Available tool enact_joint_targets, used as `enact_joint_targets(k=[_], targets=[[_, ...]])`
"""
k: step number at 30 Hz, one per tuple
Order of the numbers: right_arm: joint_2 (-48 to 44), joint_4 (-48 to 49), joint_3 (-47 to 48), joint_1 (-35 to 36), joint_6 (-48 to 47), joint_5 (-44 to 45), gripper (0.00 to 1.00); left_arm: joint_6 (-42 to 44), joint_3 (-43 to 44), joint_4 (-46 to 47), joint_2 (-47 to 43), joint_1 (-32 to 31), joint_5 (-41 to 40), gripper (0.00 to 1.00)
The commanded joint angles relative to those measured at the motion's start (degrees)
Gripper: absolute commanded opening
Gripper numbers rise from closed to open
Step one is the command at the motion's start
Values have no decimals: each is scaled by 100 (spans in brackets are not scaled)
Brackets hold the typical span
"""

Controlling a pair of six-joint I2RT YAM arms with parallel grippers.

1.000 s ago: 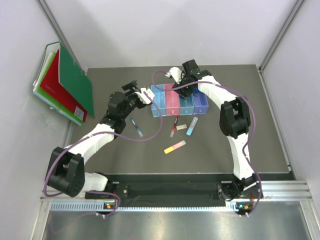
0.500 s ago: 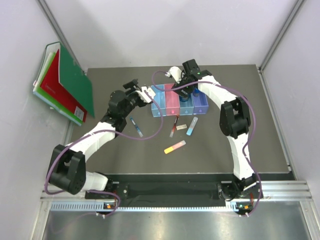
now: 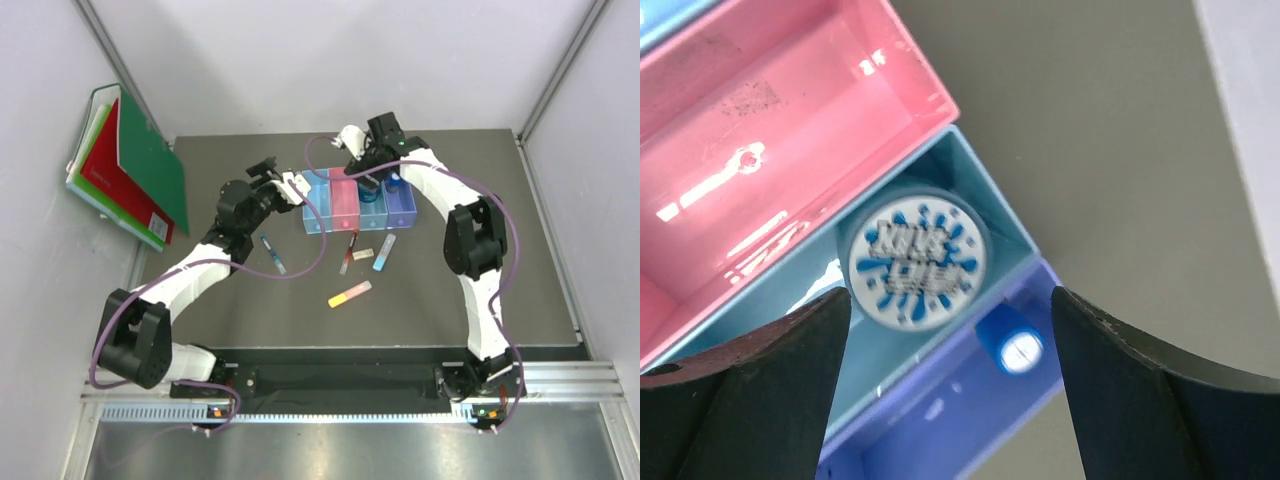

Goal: Sort the stationery into containers
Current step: Place the stationery in the storage box, then pick up the stationery from the center of the board.

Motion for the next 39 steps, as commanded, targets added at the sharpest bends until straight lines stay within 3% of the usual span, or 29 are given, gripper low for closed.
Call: enact_joint_targets(k=[1,6,12,15,19,23,26,39], targets=[[-1055,-26,-54,-28,-81,-75,81,-96,106,287,-133,24,89,80],[-1775,-939,-598,-28,-379,-785,77,-88,44,199,-283,24,151,80],[-2575,-1969,-1889,33,-1109,-1613,60,9,-44,58,-476,24,221,80],[-2840,-1935,-2549,113,-1267,-1728,52,27,-88,76,-555,24,178,80],[-2894,-1680,-3164,367,-1346,-1710,48,-165,-114,400,-591,16,-514,80],[-2736,-1461,-3253,762,-1391,-1684,49,-123,-53,489,-660,24,-1086,91],[-2464,-1303,-3192,895,-1329,-1676,50,0,-167,287,-862,42,-1071,97],[-1303,-1082,-2568,921,-1311,-1579,50,176,-571,-118,-1478,42,-974,99]])
